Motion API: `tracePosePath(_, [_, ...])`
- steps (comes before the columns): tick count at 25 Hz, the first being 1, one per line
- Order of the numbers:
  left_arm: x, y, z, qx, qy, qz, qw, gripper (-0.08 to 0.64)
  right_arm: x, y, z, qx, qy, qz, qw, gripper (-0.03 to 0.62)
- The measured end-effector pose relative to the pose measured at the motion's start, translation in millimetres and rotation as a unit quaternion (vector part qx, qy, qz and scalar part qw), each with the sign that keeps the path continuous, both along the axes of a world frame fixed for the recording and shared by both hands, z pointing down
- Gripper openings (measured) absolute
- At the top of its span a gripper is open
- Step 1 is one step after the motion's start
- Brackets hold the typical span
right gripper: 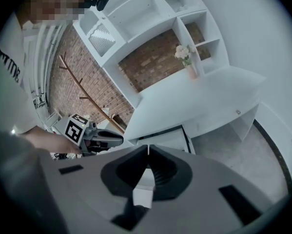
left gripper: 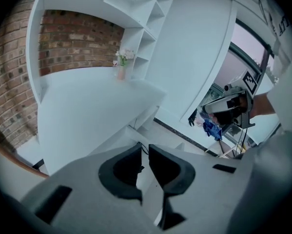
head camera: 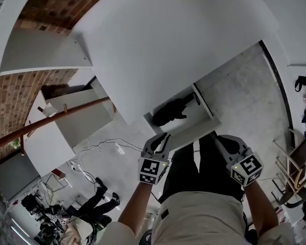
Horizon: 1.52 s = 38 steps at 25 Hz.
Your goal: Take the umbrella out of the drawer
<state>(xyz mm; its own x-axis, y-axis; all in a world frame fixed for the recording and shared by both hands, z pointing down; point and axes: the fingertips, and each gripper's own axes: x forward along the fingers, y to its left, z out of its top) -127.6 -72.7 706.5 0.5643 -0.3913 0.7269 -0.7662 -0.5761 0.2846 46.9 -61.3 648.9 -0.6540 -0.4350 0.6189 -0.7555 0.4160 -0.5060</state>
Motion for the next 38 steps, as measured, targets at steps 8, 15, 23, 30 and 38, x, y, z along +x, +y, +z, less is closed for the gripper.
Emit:
tracePosePath(8, [-1.6,0.8,50.3,-0.018,-0.049,0.027,0.9983,0.100,1.8,2.5,28.5,-0.028,-0.011,-0.008,1.000,0.032])
tracePosePath(15, [-2.9,3.4,91.5,-0.027,-0.086,0.048,0.9948,0.145,8.5,-4.5,56.1,-0.030,0.005,-0.025,0.999,0.034])
tracePosePath(23, [-1.3,3.9,144.4,-0.033,-0.140,0.100,0.9845,0.208,8.2,-9.0,79.9,-0.041,0.001,-0.040,0.998,0.034])
tracePosePath(30, [-6.5,8.1,198.5,-0.039,-0.217,0.181,0.9584,0.276,9.7,-5.1,95.4,-0.056,-0.004,-0.053,0.997,0.032])
tracePosePath(38, [-21.7,0.2,242.5,-0.057,-0.274,0.233,0.9314,0.330,17.1,-5.3,109.0,-0.067,-0.008,-0.051,0.996,0.034])
